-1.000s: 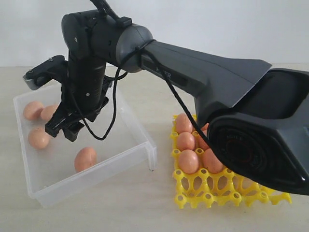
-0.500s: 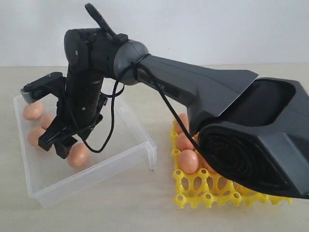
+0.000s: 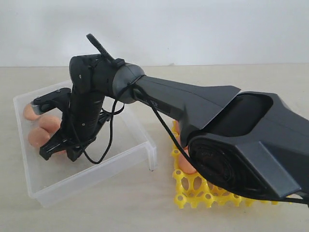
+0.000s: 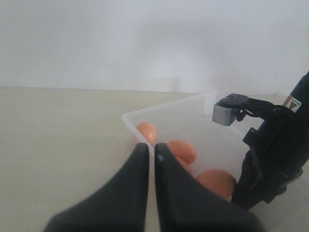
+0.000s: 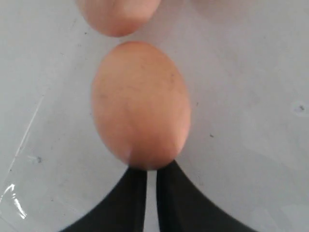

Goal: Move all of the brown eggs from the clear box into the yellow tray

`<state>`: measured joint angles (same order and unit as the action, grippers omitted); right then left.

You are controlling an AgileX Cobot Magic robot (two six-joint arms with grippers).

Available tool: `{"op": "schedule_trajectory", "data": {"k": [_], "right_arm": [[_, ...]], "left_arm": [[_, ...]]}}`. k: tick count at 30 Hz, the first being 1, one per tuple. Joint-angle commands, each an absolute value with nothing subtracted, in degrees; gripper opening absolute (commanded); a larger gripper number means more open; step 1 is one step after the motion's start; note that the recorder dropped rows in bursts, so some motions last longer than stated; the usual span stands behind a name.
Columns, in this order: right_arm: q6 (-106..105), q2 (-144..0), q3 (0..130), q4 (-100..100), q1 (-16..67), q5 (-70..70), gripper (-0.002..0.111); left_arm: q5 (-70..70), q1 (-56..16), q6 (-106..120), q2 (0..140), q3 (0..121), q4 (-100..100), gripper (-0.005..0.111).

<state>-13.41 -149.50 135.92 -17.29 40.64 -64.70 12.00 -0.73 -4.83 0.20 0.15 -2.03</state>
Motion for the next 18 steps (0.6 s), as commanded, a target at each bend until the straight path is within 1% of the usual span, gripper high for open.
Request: {"op": "schedule_trajectory", "data": {"k": [1, 4, 5, 7, 9, 11, 13, 15, 18], "right_arm": [[-13.87, -149.1, 135.97, -17.63, 40.61, -65.08, 0.0], [-18.31, -148.46, 135.97, -17.74, 40.61, -66.84, 0.0], [-21.21, -148.13, 135.97, -17.72, 40.61, -68.21, 0.002], [-26.26, -147.73, 135.97, -17.72, 40.61, -69.96, 0.012], [-27.23, -147.5, 136.08, -17.72, 40.61, -69.96, 0.026], [-26.93, -147.47, 136.08, -17.72, 40.61, -69.96, 0.043], [-27.46, -147.38, 136.08, -17.72, 40.61, -69.96, 0.055], [-27.62, -147.24, 136.08, -17.46, 40.61, -69.96, 0.062], [-28.23, -146.99, 136.08, -17.29, 40.61, -69.96, 0.064]], "left_arm": [[12.04, -0.62, -4.93, 0.0, 0.0, -2.11, 0.004], [12.04, -0.62, -4.93, 0.0, 0.0, -2.11, 0.004], [12.04, -0.62, -4.93, 0.0, 0.0, -2.11, 0.004], [12.04, -0.62, -4.93, 0.0, 0.0, -2.11, 0.004], [12.04, -0.62, -4.93, 0.0, 0.0, -2.11, 0.004], [12.04, -0.62, -4.93, 0.0, 0.0, -2.11, 0.004], [11.93, -0.62, -4.93, 0.0, 0.0, -2.11, 0.004], [11.93, -0.62, -4.93, 0.0, 0.0, -2.11, 0.004], [11.93, -0.62, -4.93, 0.0, 0.0, -2.11, 0.004]]}}
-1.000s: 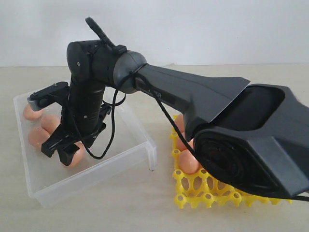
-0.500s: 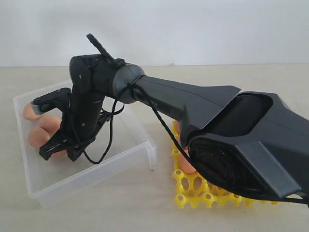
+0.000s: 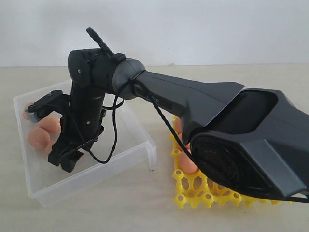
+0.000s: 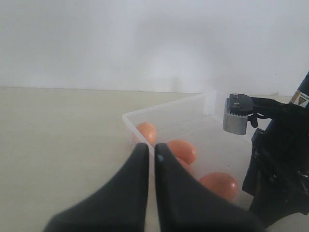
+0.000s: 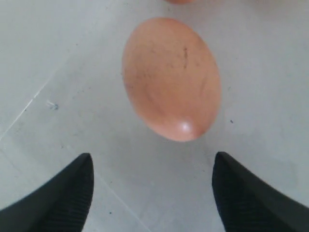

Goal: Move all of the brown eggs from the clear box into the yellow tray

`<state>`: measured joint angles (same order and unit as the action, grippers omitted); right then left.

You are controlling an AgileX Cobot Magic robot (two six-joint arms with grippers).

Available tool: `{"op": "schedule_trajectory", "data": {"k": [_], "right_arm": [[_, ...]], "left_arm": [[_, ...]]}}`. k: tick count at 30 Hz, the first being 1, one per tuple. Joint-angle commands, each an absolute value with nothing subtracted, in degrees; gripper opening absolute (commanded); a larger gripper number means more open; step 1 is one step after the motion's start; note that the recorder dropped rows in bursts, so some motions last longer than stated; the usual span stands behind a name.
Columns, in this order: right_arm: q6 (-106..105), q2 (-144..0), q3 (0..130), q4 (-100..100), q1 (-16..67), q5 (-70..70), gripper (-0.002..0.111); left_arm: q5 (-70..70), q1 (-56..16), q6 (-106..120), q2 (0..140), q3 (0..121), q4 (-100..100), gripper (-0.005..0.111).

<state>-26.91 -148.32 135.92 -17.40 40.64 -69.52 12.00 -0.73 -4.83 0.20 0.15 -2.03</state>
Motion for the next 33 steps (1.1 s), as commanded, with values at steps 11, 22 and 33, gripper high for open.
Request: {"op": "schedule_trajectory", "data": {"k": [11, 22, 33], "right_arm": [[-43.69, -146.99, 136.08, -20.41, 40.61, -56.89, 0.063], [-50.29, -148.41, 135.97, -24.62, 40.61, -55.64, 0.063], [-51.63, -148.84, 135.97, -24.92, 40.61, -54.16, 0.049]], "left_arm": [[11.93, -0.62, -4.93, 0.0, 0.0, -2.11, 0.004], [11.93, -0.62, -4.93, 0.0, 0.0, -2.11, 0.004], [12.06, -0.62, -4.93, 0.0, 0.0, -2.11, 0.004]]}}
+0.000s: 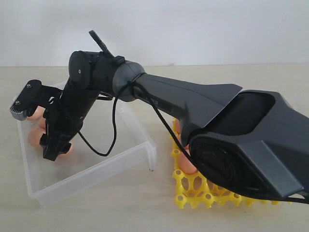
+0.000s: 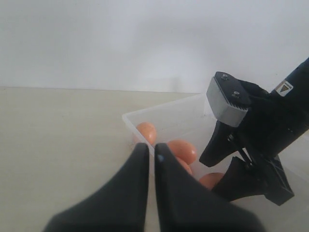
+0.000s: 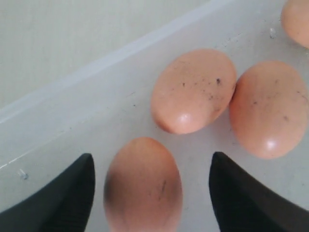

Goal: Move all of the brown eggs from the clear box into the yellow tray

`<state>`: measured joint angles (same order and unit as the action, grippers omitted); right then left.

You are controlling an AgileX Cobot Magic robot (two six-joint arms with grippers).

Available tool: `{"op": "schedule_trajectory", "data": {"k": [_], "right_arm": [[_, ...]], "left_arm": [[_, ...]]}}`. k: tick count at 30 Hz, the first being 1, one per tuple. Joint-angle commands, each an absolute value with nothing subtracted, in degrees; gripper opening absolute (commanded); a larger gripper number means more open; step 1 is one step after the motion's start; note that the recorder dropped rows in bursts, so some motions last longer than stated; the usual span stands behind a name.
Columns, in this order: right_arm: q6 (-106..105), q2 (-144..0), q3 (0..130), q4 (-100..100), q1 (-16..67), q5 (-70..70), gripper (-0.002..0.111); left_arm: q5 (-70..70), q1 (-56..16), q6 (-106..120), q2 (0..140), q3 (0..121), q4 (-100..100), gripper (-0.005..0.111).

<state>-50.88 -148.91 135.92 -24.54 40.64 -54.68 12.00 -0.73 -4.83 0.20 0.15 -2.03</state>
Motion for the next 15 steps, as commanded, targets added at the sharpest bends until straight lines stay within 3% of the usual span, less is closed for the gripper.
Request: {"op": "schedule_trajectory", "data": {"k": [1, 11, 15], "right_arm": [[-51.63, -149.08, 135.97, -25.07, 40.61, -54.16, 0.046], [-51.63, -150.45, 135.97, -25.44, 40.51, -54.42, 0.043], [-51.63, -150.32, 135.97, -25.21, 40.51, -55.35, 0.028]], "left_arm": [[12.06, -0.62, -4.93, 0.0, 0.0, -2.11, 0.004], [12.06, -0.62, -4.93, 0.0, 0.0, -2.11, 0.004], [11.75, -0.62, -4.93, 0.0, 0.0, -2.11, 0.004]]}}
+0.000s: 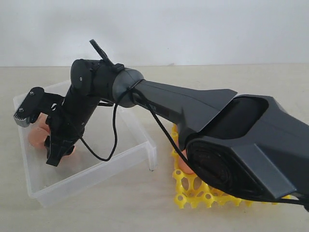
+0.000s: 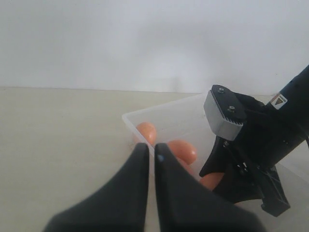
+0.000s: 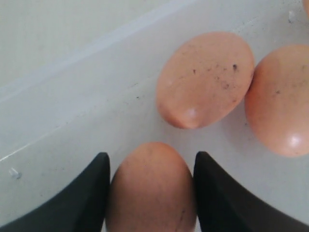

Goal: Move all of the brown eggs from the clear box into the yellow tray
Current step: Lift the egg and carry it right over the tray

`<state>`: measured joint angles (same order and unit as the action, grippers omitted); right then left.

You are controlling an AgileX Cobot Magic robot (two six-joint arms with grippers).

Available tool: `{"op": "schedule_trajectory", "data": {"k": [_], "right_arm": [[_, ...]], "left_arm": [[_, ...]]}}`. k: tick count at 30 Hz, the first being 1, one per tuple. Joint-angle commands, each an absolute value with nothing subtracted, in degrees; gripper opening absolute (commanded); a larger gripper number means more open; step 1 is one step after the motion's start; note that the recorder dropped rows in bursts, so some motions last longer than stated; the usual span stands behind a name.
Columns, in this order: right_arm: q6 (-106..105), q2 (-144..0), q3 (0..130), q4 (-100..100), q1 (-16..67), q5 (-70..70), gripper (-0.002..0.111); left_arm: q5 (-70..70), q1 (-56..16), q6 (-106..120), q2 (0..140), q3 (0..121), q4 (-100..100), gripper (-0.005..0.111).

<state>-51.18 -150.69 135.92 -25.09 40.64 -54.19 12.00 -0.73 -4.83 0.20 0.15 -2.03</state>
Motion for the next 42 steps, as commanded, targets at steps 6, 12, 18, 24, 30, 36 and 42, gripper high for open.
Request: {"op": "schedule_trajectory", "data": {"k": [6, 12, 18, 24, 30, 36, 42], "right_arm": [[-48.67, -150.32, 135.97, -25.07, 40.51, -56.3, 0.0], [-39.01, -149.85, 135.97, -25.07, 40.51, -56.38, 0.0], [-29.5, -146.18, 135.97, -24.42, 40.51, -54.94, 0.0], [-20.82, -139.79, 135.97, -24.72, 40.51, -55.89, 0.0], [-16.48, -135.16, 135.97, -25.38, 40.75, -57.0, 0.0], [-15.06, -128.17, 128.84, -26.84, 40.75, -54.62, 0.0], [-19.66, -111.99, 98.21, -32.08, 41.72, -32.22, 0.0]], "left_arm": [[11.75, -0.62, -4.93, 0.0, 0.0, -2.11, 0.004], [11.86, -0.62, -4.93, 0.0, 0.0, -2.11, 0.004], [11.86, -0.62, -4.93, 0.0, 0.0, -2.11, 0.004], [11.86, -0.62, -4.93, 0.0, 0.0, -2.11, 0.004], [11.86, -0.62, -4.93, 0.0, 0.0, -2.11, 0.004], [11.86, -0.62, -4.93, 0.0, 0.0, -2.11, 0.004], [11.86, -0.62, -4.93, 0.0, 0.0, -2.11, 0.004]]}}
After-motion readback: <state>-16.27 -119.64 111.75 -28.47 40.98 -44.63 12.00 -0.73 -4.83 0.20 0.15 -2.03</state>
